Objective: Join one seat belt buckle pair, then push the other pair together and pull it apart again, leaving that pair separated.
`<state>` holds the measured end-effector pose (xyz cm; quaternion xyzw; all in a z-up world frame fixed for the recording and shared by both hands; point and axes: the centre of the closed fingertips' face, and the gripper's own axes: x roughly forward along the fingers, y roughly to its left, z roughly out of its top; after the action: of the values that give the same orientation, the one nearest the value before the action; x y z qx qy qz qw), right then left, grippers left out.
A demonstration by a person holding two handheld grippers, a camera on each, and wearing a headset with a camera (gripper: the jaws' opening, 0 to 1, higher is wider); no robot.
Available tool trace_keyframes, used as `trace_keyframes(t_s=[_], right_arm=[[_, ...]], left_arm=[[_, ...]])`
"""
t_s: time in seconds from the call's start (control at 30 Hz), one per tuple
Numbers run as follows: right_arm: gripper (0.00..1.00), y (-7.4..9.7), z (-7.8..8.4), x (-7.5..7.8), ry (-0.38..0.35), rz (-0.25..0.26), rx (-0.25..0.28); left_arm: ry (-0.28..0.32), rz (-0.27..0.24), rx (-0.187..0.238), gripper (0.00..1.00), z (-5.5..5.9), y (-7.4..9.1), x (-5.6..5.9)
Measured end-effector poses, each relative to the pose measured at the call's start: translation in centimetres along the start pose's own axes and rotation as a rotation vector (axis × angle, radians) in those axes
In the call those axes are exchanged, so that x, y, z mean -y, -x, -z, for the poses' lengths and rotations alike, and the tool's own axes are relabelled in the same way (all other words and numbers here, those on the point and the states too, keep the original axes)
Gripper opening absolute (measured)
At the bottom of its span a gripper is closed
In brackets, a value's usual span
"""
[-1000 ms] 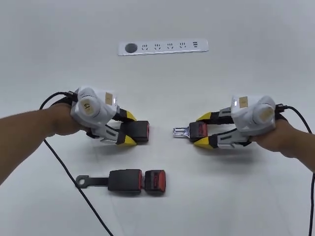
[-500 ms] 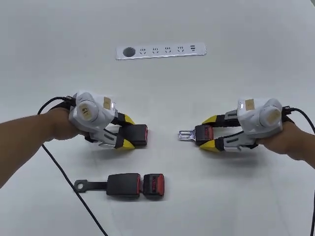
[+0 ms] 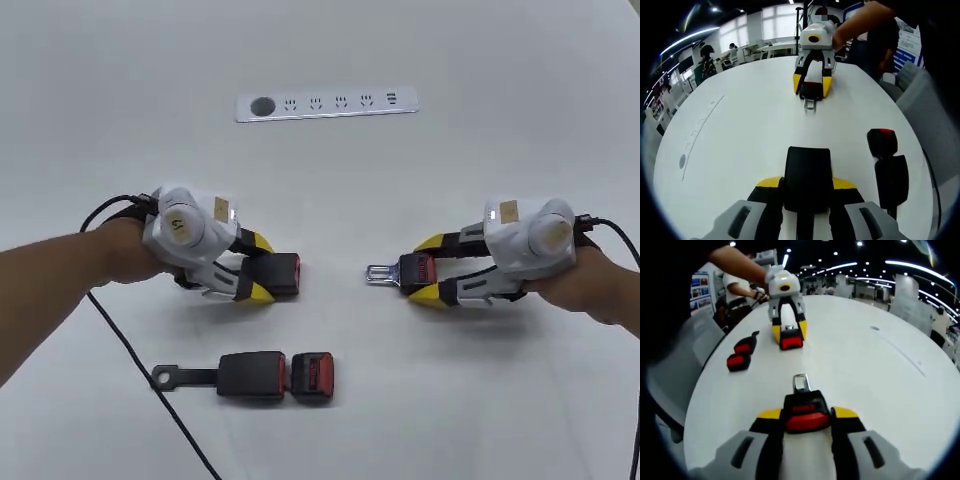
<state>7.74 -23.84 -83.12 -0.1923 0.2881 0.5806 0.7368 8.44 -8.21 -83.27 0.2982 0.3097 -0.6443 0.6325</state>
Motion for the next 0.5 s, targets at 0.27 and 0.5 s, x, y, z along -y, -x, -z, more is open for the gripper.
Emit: trace_keyframes(t_s=[0.27,0.5], right_arm=[[0.37,-0.16,-0.03,0.08,-0.012,0.010,-0.010],[0.39,-0.35,-0.37,-0.02,-0.044,0.017,-0.001]], left_arm=[[0.037,-0.014,-0.020,0.37,0.06,0.07,-0.03],[0.077,-0.018,-0.020,0.50,0.16,0.23,0.14]])
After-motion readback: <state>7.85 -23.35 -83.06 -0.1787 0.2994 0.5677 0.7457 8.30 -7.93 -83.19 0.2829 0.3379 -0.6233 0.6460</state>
